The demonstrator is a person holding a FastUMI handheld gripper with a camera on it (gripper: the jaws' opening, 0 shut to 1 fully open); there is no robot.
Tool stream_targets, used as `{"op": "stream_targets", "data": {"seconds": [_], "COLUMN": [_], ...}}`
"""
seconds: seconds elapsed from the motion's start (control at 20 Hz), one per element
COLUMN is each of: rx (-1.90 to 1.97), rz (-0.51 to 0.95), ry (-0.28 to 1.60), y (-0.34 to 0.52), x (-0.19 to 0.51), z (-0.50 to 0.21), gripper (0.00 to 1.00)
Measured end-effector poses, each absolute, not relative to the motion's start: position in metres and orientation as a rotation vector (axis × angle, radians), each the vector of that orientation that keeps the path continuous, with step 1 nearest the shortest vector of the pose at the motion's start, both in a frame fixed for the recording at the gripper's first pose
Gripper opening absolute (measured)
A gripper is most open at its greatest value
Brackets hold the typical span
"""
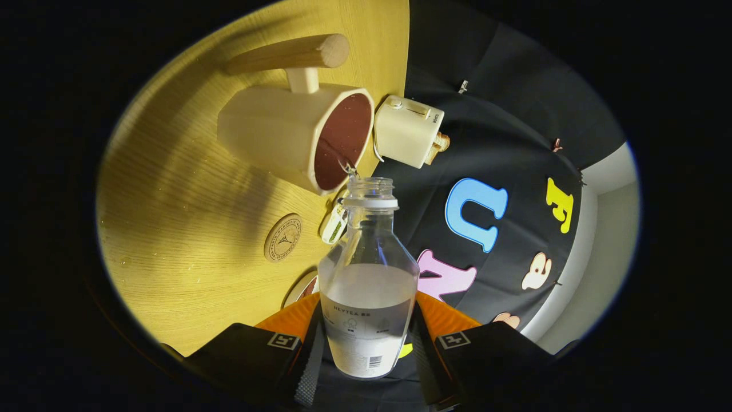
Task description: Take the bottle from table, then pour the juice into the cup, finally place the bottle on the coaster
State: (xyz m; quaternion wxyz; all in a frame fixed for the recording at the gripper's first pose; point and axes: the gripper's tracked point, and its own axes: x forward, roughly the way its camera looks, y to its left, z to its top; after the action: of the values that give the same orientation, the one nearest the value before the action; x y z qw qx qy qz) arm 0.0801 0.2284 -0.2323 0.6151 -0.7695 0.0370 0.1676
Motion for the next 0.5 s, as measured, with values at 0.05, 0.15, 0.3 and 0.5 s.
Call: {"op": "stream_targets", "data": {"seconds": [0.05,0.15,0.3,0.5], "rx": [-1.777,-1.782,-1.785,-1.802], "rz": [0.388,0.387,0.385,0.386], "ry": [0.082,0.077,0.071,0.052], "y": [0.2288,0.2288,0.2292,0.2296], "x": [0.0806,0.0825,0.0837,0.0859], "z": [-0.2320,-0.2309,-0.2279,-0.2267], "gripper": [0.72,0.72,0.72,0.72]}}
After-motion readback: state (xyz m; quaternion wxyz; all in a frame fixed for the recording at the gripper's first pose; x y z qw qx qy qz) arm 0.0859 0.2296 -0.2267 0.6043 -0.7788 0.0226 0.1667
